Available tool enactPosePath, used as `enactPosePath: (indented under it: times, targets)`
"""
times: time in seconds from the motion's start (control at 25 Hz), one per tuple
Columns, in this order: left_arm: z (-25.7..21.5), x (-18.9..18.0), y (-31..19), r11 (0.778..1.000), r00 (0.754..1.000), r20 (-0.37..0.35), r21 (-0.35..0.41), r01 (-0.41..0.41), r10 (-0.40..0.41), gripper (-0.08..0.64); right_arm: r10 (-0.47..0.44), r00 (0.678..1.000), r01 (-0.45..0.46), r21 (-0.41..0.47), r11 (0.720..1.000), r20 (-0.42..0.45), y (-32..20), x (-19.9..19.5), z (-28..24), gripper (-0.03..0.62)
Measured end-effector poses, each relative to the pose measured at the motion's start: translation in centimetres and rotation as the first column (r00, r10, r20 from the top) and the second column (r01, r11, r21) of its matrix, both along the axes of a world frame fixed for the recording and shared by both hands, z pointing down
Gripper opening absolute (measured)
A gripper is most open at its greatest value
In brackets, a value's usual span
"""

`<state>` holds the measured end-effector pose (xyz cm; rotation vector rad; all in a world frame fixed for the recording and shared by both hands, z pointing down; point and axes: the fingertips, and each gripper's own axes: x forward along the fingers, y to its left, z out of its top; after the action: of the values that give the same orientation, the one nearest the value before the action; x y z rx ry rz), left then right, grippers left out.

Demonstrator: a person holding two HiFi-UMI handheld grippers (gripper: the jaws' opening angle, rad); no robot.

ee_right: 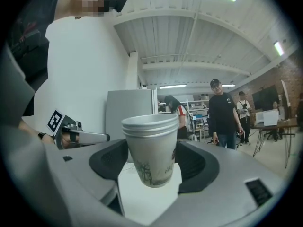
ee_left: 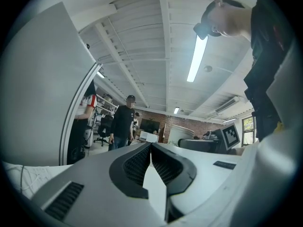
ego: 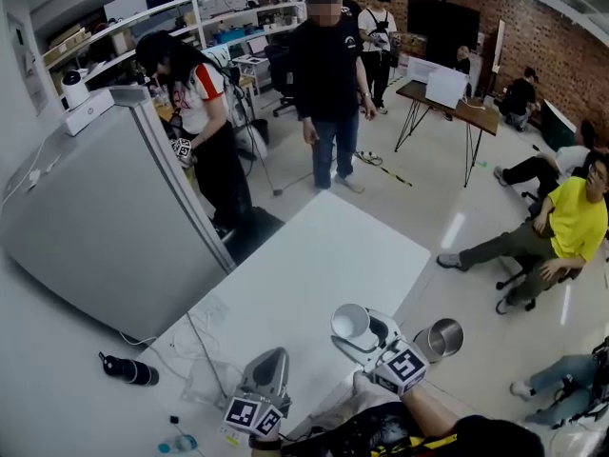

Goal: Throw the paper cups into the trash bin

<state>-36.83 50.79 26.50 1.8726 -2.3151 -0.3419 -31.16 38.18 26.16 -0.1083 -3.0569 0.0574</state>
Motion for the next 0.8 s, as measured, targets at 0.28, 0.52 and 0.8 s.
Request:
enactPosePath:
  times: [0.28, 0.52, 0.8]
  targets:
    - [0.0, 1.8, -5.3, 0.997, 0.997, 0.003, -0.005, -0.073, 0.073, 0.014, 0.092, 0.996, -0.092, -0.005, 0.996, -0.003, -5.4, 3.3, -0.5, 0.325]
    - [0.2, 5.9, -14.0, 0.989, 0.989, 0.029, -0.034, -0.147, 0.148, 0.014, 0.155, 0.987, -0.155, -0.013, 0.988, 0.032, -13.0, 8.2, -0.5, 0.325]
    - [-1.5, 13.4, -29.8, 0.974, 0.973, 0.056, -0.044, -0.22, 0.222, 0.014, 0.197, 0.978, -0.196, -0.016, 0.98, 0.069, -26.1, 16.4, -2.0, 0.325]
